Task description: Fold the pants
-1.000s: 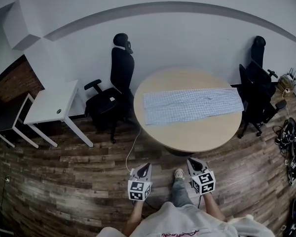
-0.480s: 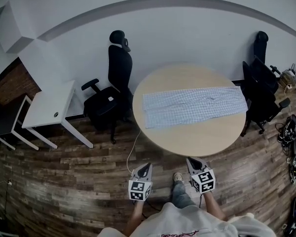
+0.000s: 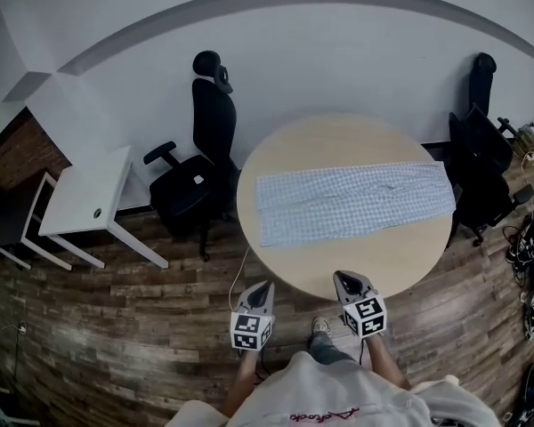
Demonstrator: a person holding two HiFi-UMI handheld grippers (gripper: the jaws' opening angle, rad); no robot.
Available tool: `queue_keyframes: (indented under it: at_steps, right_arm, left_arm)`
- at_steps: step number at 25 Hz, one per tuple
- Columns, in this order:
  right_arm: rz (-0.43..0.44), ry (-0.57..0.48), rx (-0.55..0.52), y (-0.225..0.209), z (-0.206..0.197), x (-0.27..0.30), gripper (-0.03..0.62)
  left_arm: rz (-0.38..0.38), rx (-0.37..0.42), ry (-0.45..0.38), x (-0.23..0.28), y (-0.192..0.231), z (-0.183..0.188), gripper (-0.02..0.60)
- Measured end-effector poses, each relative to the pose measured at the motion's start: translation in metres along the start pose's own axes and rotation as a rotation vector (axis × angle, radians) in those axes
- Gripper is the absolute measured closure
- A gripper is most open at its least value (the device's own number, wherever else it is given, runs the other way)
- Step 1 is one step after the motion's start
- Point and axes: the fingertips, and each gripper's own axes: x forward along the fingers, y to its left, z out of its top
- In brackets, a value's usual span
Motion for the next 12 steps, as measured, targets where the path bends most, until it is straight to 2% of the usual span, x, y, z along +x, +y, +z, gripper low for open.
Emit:
queue_keyframes:
  at_steps: [7, 12]
  right_arm:
    - [0.032, -0.042, -0.001, -0.05, 0.037, 0.047, 0.565]
    - [0.052, -0.047, 0.007, -0.082, 0.047, 0.077, 0.565]
  left_arm:
    - [0.004, 0.029, 0.0, 0.067, 0.011, 0.043, 0.549]
    - [0.011, 0.045, 0.003, 0.112, 0.018, 0.063, 0.549]
